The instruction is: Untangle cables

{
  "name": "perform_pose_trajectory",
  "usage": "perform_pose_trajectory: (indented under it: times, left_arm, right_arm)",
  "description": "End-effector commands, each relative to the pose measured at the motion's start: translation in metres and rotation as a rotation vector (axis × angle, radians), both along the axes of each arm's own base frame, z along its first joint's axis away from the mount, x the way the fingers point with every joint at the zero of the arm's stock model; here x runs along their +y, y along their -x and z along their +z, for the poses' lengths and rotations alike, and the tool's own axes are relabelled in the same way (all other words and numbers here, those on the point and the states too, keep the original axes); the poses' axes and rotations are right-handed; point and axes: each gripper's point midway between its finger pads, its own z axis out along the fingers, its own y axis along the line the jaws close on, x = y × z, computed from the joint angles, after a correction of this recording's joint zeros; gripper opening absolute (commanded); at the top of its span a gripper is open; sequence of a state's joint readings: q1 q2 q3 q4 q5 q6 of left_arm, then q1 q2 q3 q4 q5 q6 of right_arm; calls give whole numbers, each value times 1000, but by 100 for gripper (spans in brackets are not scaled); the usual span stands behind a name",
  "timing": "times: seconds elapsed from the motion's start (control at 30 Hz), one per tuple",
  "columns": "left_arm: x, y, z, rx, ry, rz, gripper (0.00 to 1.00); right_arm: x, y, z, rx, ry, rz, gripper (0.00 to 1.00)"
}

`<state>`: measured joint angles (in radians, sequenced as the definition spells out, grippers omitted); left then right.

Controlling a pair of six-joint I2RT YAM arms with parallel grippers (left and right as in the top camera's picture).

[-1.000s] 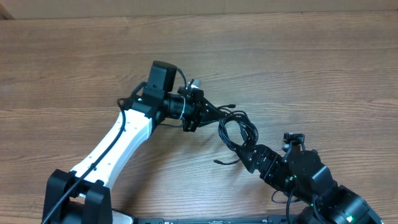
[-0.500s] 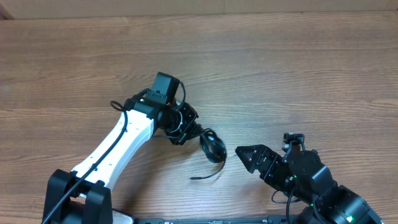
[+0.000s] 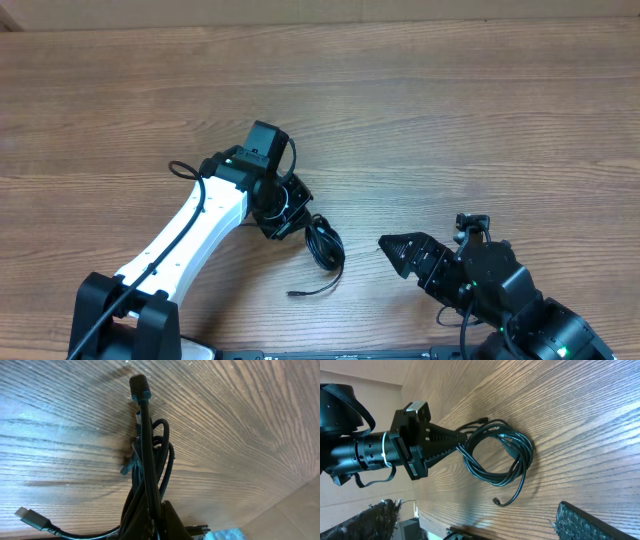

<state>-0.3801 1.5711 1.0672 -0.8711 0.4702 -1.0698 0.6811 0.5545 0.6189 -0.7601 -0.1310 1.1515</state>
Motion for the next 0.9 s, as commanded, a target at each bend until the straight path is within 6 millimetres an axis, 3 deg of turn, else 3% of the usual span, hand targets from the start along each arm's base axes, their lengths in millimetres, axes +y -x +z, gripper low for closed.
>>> perform_pose_trajectory:
  times: [0.0,0.5,0.87]
  left_arm:
    - [-1,0,2,-12,-9,-23,4]
    - [5,24,-1,61,-45,-79,4]
    - [9,23,-4,54,-74,-77,4]
  right_arm:
    - [0,0,3,-6,-6,-1,100]
    - [0,0,3,-6,-7,-2,100]
    - [0,0,3,-6,-6,-1,100]
